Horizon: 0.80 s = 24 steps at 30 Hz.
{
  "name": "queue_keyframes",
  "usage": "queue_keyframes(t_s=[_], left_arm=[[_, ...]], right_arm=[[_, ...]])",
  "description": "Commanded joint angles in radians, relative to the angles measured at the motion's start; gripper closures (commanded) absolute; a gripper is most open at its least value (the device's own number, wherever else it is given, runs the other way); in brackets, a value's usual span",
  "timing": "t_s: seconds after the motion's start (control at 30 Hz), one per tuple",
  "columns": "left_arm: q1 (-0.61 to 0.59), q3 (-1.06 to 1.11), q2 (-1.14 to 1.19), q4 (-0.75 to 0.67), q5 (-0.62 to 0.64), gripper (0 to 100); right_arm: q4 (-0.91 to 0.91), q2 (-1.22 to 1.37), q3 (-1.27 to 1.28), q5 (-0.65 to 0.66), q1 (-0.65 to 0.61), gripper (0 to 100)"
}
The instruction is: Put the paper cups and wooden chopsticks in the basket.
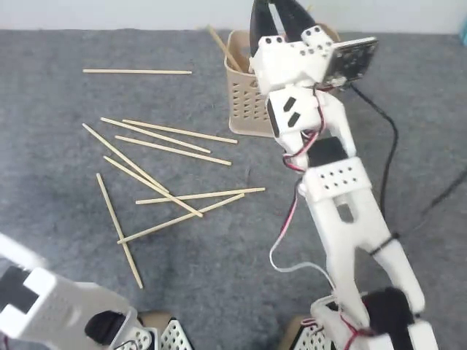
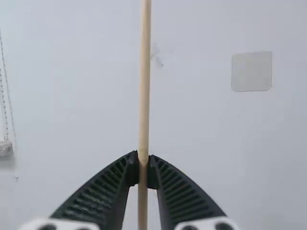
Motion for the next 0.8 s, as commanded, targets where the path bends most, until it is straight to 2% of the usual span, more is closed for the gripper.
queue_keyframes(t_s=[0.0, 0.23, 0.37, 0.47, 0.6, 0.77], left_arm=[[0.005, -0.005, -0.014, -0.018, -0.002, 82], [0.005, -0.005, -0.014, -0.018, -0.002, 82], [0.023, -0.005, -0.014, -0.018, -0.002, 82], [0.044, -0.004, -0.011, -0.014, 0.000, 82], [0.087, 0.028, -0.018, -0.011, 0.000, 82], [0.173, 0.064, -0.018, -0.011, 0.005, 82]], right_arm=[[-0.110, 0.088, -0.064, 0.020, 0.031, 99.2], [-0.265, 0.326, -0.150, 0.026, 0.067, 99.2], [-0.326, 0.406, -0.180, 0.138, 0.059, 99.2], [-0.320, 0.418, -0.176, 0.163, 0.042, 99.2], [-0.202, 0.377, -0.169, 0.164, 0.031, 98.9], [-0.025, 0.286, -0.167, 0.164, 0.012, 87.1]])
